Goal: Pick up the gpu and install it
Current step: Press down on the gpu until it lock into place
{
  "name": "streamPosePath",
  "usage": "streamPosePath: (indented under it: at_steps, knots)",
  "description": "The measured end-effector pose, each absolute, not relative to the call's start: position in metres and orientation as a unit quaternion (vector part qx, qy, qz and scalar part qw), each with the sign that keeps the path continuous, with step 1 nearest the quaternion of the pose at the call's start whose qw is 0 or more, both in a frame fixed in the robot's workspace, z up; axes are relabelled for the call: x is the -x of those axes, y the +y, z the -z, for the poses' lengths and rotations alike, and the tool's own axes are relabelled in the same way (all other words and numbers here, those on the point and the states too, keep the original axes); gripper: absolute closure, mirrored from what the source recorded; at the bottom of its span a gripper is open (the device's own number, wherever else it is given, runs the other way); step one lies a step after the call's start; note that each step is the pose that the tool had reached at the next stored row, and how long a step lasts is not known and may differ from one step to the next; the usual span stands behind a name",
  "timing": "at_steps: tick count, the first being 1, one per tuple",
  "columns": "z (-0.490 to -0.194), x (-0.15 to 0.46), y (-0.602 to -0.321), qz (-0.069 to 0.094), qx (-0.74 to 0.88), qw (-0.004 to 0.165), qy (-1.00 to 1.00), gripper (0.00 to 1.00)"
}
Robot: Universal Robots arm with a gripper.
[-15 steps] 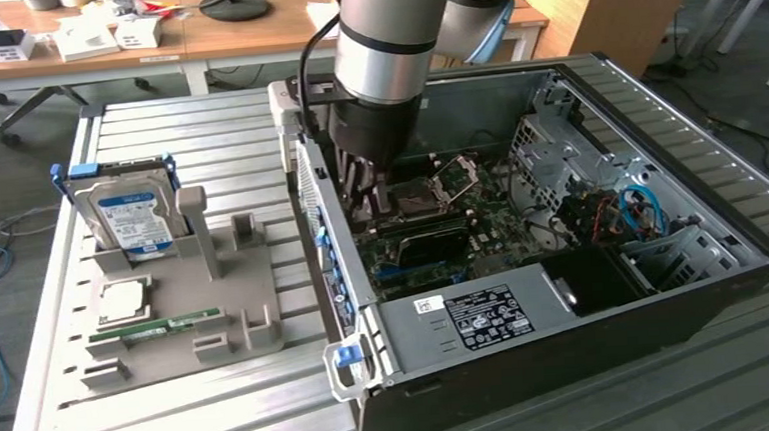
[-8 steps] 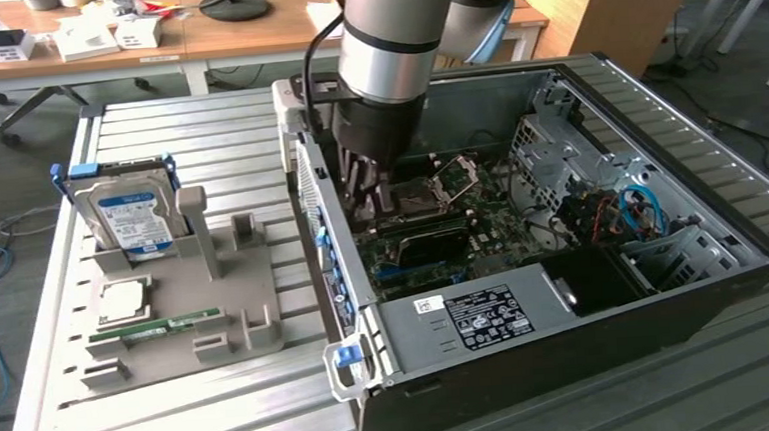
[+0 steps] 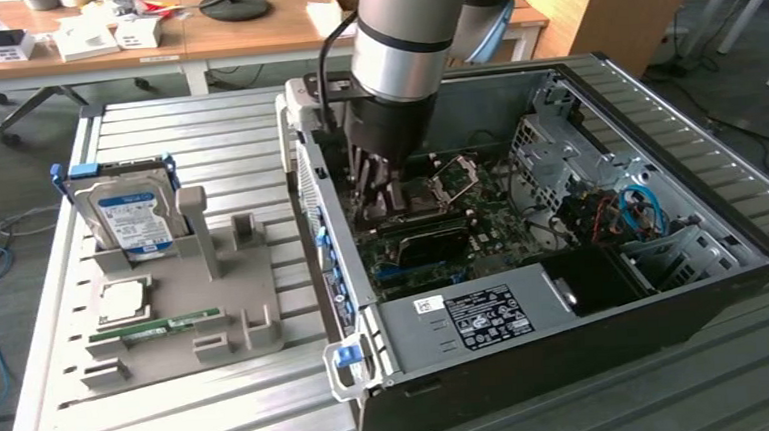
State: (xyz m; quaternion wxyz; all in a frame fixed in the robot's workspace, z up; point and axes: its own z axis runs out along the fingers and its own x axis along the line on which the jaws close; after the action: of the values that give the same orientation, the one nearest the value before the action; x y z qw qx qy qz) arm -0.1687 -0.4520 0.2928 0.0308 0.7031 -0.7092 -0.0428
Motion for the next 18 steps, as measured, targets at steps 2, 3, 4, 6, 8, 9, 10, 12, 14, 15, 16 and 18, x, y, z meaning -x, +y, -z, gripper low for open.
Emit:
streamPosePath:
  at_steps: [2, 3, 4, 6, 8, 9, 10, 12, 14, 15, 16, 18]
  knots:
    - [-0.293, 0.164, -0.452, 0.043, -0.703, 0.031, -0.709, 0.89]
    - [-0.293, 0.161, -0.452, 0.043, -0.703, 0.031, -0.709, 0.89]
    - [-0.293, 0.159, -0.452, 0.043, -0.703, 0.031, -0.709, 0.89]
    - [-0.293, 0.154, -0.452, 0.043, -0.703, 0.031, -0.709, 0.89]
    - [-0.293, 0.149, -0.452, 0.043, -0.703, 0.031, -0.709, 0.89]
    - [-0.293, 0.147, -0.452, 0.043, -0.703, 0.031, -0.709, 0.89]
    - [-0.293, 0.144, -0.452, 0.043, -0.703, 0.031, -0.709, 0.89]
    - [-0.293, 0.14, -0.452, 0.043, -0.703, 0.031, -0.709, 0.89]
    - [-0.293, 0.136, -0.452, 0.043, -0.703, 0.031, -0.709, 0.89]
    - [-0.293, 0.134, -0.452, 0.043, -0.703, 0.031, -0.709, 0.89]
    - [-0.293, 0.132, -0.452, 0.043, -0.703, 0.031, -0.709, 0.89]
    - [-0.293, 0.128, -0.452, 0.043, -0.703, 0.031, -0.709, 0.89]
